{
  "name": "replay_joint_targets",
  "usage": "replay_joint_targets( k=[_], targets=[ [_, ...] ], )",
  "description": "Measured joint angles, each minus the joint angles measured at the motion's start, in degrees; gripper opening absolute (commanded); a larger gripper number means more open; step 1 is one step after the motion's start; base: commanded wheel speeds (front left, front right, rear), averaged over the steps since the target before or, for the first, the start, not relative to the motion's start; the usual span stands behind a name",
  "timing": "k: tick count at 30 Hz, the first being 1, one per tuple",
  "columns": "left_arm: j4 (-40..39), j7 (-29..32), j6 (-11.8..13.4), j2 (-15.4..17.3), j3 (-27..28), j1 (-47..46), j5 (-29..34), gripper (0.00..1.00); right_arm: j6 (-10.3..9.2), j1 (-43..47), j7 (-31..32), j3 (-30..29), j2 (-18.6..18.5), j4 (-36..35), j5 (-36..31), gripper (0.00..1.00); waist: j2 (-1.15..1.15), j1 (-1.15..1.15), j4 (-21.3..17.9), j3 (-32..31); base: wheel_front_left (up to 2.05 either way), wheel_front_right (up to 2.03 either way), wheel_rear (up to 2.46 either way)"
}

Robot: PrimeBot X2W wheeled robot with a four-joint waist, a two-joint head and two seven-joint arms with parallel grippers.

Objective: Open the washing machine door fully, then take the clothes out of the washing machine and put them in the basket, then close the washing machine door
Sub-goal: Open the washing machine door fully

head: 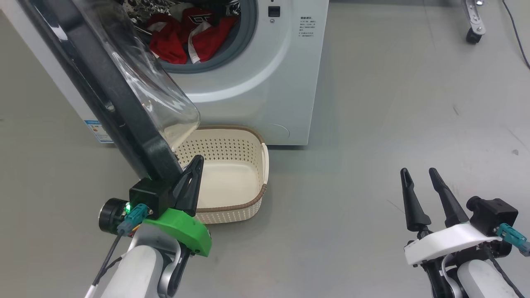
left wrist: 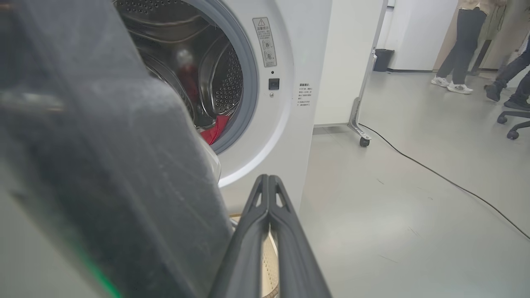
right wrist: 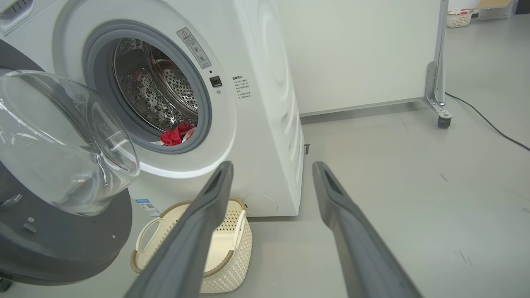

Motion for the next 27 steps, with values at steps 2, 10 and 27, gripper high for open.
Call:
replay_joint_targets(
  k=[2,10,27],
  targets=[
    [0.3,-0.4,0.0,-0.1,-0.3,0.0,-0.2,0.0,0.2,0.0,0.0,0.0,0.0,0.1,0.0,1.0,0.0,0.0,0.8,-0.1,0.0,0.0,0.0],
    [2.1,-2.0,0.0,-0.4,-0.9,0.0,-1.3,0.0,0.65,0.2,0.0,0.0,-0.1,0.3,-0.4,1.0,0.0,0.0,4.9,-0.5,0.0,0.0,0.0],
    [5.1,-4.5,1.1,-0.5,-0.2,0.1,-3.2,0.0,1.2,1.3,0.0,1.7,-0.2,0.9,-0.6,1.0,0.0,0.0,15.5,-1.8,0.0,0.0,0.0]
  ],
)
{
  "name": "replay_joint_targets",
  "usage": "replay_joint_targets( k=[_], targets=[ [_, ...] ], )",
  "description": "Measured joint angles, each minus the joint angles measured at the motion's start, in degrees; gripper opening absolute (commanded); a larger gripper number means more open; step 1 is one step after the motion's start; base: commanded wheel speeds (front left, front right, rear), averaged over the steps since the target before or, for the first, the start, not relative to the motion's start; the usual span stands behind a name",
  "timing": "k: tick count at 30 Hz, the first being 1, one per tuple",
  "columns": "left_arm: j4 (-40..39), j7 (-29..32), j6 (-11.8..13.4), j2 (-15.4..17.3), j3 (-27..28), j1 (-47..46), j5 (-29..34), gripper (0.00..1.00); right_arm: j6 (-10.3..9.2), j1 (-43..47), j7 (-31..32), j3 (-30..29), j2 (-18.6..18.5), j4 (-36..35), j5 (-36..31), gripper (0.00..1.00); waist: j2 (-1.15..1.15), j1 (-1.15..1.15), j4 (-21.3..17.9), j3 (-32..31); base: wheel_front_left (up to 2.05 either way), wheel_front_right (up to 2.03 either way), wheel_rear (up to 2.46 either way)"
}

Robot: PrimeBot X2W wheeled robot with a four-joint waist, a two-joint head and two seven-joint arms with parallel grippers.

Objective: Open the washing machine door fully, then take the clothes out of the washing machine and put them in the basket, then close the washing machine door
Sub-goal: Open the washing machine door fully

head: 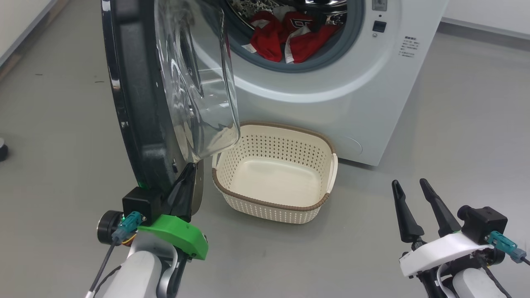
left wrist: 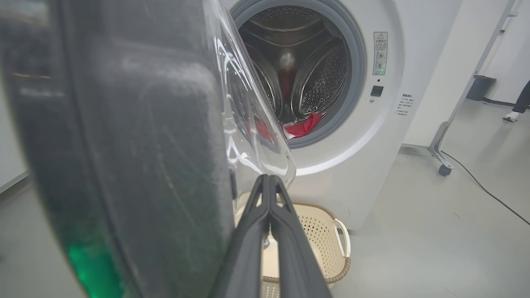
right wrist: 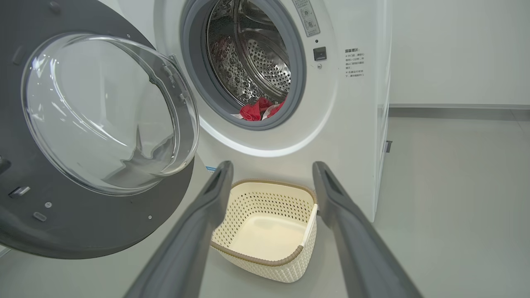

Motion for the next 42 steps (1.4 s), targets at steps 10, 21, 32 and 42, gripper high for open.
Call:
replay_joint_targets(
  k=[10,21,32,42],
  targets=[
    [0.2,-1.0,1.6,0.3,3.9,0.3,-2.0,0.0,0.0,0.0,0.7,0.7,0.2,-0.9,-0.3,1.0,0.0,0.0,4.4,0.6,0.0,0.0,0.0],
    [-0.4,-1.7,2.4,2.3,8.3,0.1,-3.5,0.0,-0.03,-0.6,2.7,1.7,-0.7,-2.7,-1.5,1.0,0.0,0.0,6.6,4.8,0.0,0.0,0.0],
    [-0.9,-2.3,3.0,5.0,14.3,-0.6,-6.2,0.0,-0.05,-3.0,4.4,2.0,-1.7,-4.7,-2.4,1.0,0.0,0.0,6.9,9.9,0.0,0.0,0.0],
    [-0.5,-3.0,3.7,7.4,19.9,-3.5,-8.6,0.0,-0.12,-5.1,5.7,1.3,-3.7,-6.3,-3.2,1.0,0.0,0.0,6.1,15.0,0.0,0.0,0.0]
  ],
)
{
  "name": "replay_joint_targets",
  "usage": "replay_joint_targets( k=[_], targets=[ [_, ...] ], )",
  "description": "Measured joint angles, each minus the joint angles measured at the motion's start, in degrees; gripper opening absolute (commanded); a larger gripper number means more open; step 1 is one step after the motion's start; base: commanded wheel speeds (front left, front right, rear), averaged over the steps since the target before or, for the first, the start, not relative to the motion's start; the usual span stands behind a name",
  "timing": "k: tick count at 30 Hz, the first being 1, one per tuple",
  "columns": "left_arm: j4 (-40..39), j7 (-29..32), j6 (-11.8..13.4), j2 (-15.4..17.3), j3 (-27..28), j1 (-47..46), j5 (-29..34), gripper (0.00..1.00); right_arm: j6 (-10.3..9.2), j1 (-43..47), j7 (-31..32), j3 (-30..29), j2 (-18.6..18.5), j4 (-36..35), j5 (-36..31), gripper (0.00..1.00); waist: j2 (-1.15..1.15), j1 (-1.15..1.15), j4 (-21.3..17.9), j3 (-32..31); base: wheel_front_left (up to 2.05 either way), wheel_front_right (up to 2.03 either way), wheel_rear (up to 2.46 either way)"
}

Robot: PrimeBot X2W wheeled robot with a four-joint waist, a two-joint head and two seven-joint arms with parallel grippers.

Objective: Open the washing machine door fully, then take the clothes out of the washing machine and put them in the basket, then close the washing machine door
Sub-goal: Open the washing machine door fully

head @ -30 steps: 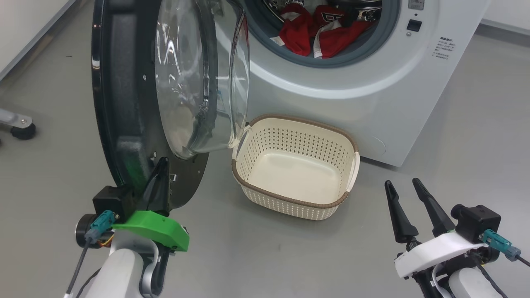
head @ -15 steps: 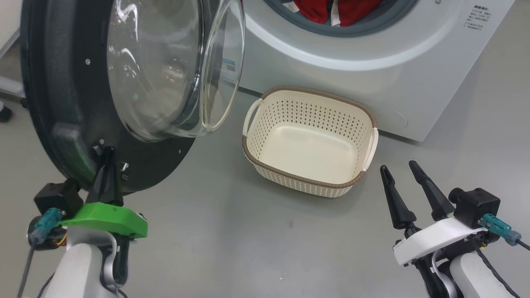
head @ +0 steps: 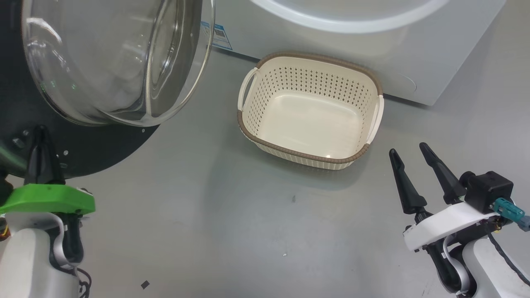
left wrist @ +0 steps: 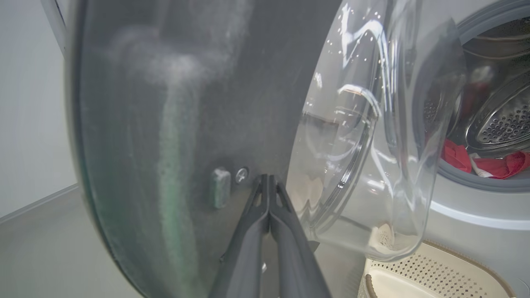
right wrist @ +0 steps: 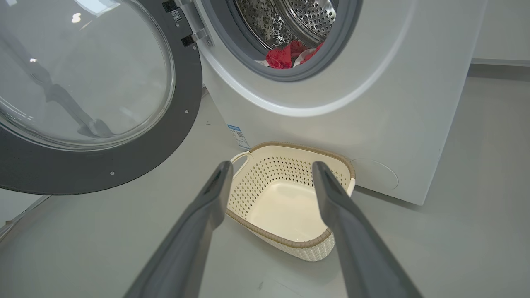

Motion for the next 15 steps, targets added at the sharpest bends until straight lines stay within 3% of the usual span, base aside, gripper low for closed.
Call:
replay_joint_targets(
  k=[15],
  targets=[
    [4.7,-0.5,-0.2,3.6,6.1,-4.3,-4.1,0.0,-0.96,-1.1,1.9,-1.5,-3.1,-2.1,-0.9,1.0,0.0,0.0,-0.5,5.4,0.0,0.0,0.0]
  ],
)
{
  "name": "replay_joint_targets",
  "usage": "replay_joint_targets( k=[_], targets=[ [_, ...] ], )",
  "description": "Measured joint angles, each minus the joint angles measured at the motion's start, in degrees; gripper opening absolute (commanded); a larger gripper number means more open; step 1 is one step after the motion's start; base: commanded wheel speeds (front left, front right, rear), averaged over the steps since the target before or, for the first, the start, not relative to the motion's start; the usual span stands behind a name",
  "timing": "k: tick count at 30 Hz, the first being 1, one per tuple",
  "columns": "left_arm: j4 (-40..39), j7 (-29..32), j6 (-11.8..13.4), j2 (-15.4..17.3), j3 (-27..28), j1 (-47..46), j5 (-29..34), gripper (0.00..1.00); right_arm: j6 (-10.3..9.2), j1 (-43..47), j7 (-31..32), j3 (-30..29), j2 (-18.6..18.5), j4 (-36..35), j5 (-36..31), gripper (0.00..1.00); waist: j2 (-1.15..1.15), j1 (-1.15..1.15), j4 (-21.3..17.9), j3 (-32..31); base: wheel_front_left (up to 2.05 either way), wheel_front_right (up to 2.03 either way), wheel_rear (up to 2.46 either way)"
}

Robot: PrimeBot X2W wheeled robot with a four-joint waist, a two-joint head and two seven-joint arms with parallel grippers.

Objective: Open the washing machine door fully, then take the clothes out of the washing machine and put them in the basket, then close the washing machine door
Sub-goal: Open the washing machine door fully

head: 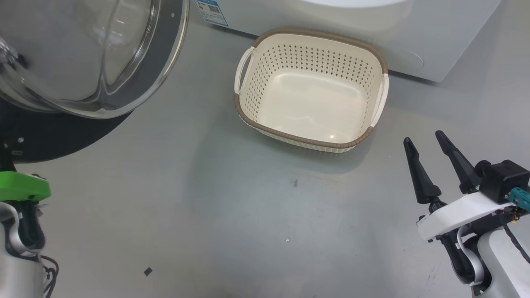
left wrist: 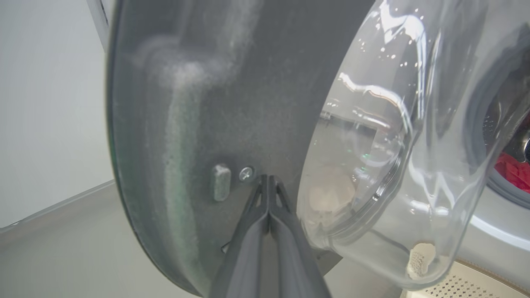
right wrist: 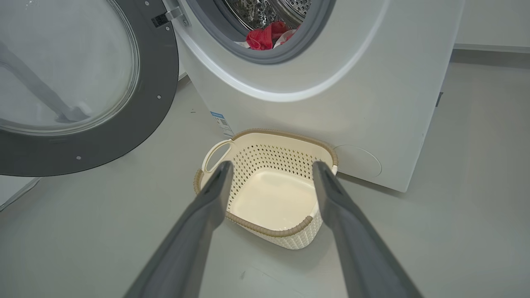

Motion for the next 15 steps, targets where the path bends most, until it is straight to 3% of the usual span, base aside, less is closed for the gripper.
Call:
replay_joint_targets(
  k=[15],
  targets=[
    [5.1,-0.6,-0.7,2.1,3.3,-3.6,-1.3,0.0,-0.24,-1.0,1.2,-0.5,-1.4,-1.5,-0.4,1.0,0.0,0.0,-0.1,2.2,0.0,0.0,0.0]
  ],
)
